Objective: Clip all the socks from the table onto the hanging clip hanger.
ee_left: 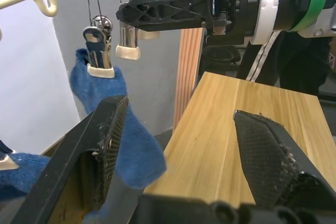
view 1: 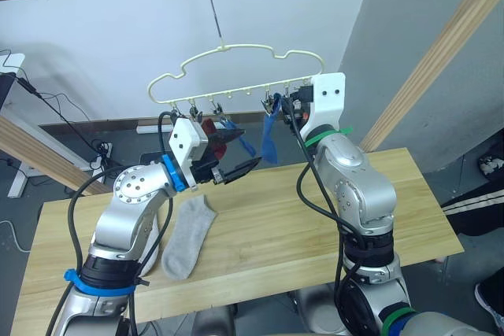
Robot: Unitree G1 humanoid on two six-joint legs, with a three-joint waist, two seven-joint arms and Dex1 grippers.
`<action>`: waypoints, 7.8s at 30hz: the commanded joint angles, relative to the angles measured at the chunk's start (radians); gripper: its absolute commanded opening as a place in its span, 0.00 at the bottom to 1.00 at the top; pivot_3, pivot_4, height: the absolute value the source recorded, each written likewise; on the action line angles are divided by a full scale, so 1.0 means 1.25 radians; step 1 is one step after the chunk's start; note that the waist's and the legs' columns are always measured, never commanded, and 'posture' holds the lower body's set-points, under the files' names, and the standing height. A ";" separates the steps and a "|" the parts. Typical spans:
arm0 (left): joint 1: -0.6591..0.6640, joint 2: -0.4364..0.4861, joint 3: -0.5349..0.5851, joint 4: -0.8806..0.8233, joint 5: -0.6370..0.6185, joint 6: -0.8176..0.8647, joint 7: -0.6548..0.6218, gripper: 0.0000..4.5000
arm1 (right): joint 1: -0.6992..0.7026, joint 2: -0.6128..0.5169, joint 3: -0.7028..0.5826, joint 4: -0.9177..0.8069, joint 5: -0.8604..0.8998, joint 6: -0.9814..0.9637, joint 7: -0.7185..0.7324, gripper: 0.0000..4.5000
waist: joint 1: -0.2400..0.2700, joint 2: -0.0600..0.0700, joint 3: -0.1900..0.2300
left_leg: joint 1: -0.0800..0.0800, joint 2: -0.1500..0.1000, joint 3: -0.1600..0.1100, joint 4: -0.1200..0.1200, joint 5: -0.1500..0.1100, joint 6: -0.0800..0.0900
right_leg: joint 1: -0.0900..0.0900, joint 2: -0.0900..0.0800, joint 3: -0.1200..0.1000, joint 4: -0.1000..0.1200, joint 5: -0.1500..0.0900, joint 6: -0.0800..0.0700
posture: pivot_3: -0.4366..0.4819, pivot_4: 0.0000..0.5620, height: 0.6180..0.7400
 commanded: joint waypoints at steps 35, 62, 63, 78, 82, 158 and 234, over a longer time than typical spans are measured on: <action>0.342 -0.223 0.068 0.134 0.201 0.042 0.454 1.00 | -0.007 -0.021 0.031 -0.052 0.039 0.003 0.031 0.02 | 0.001 0.000 0.000 | 0.000 0.000 0.000 0.000 0.000 0.000 | 0.000 -0.001 0.000 0.000 0.000 0.000 | 0.21 0.38 0.79; 0.394 -0.201 0.090 0.099 0.187 0.132 0.453 1.00 | 0.006 -0.014 0.057 -0.070 0.041 0.022 0.030 0.02 | -0.003 0.000 0.000 | 0.000 0.001 0.000 0.000 0.000 0.000 | 0.000 0.000 0.000 -0.001 0.000 0.000 | 0.19 0.36 0.79; 0.395 -0.198 0.092 0.099 0.188 0.146 0.456 1.00 | 0.007 -0.013 0.058 -0.071 0.041 0.022 0.030 0.02 | -0.004 0.000 0.000 | 0.000 0.001 0.000 0.000 0.000 0.000 | 0.000 0.000 0.000 -0.001 0.000 0.000 | 0.19 0.36 0.79; 0.407 -0.171 0.084 0.110 0.175 0.159 0.409 0.20 | 0.016 -0.002 0.067 -0.072 0.044 0.022 0.031 0.02 | -0.004 0.001 -0.004 | 0.000 0.001 0.000 0.000 0.000 0.000 | 0.000 0.000 0.001 -0.001 0.000 0.000 | 0.20 0.36 0.79; 0.374 -0.143 0.002 0.118 0.182 0.018 0.267 0.01 | 0.015 -0.001 0.067 -0.071 0.042 0.020 0.030 0.02 | -0.005 0.001 -0.005 | 0.000 0.001 0.000 0.000 0.000 0.000 | 0.000 0.000 0.001 -0.001 0.000 0.000 | 0.20 0.35 0.79; -0.050 -0.371 -0.077 0.307 0.220 -0.237 0.351 0.00 | 0.031 -0.009 0.068 -0.096 0.036 0.043 0.021 0.40 | -0.023 0.000 -0.006 | -0.001 -0.001 0.000 0.000 0.000 0.000 | 0.000 0.000 0.001 -0.001 0.000 0.001 | 0.15 0.36 0.79; -0.042 -0.048 -0.005 -0.018 0.020 0.022 0.052 0.66 | -0.033 -0.018 -0.003 0.080 0.015 -0.115 0.011 0.57 | -0.026 0.001 -0.007 | 0.000 0.000 0.000 -0.001 0.000 0.000 | 0.000 0.000 0.001 -0.001 0.000 0.001 | 0.22 0.30 0.79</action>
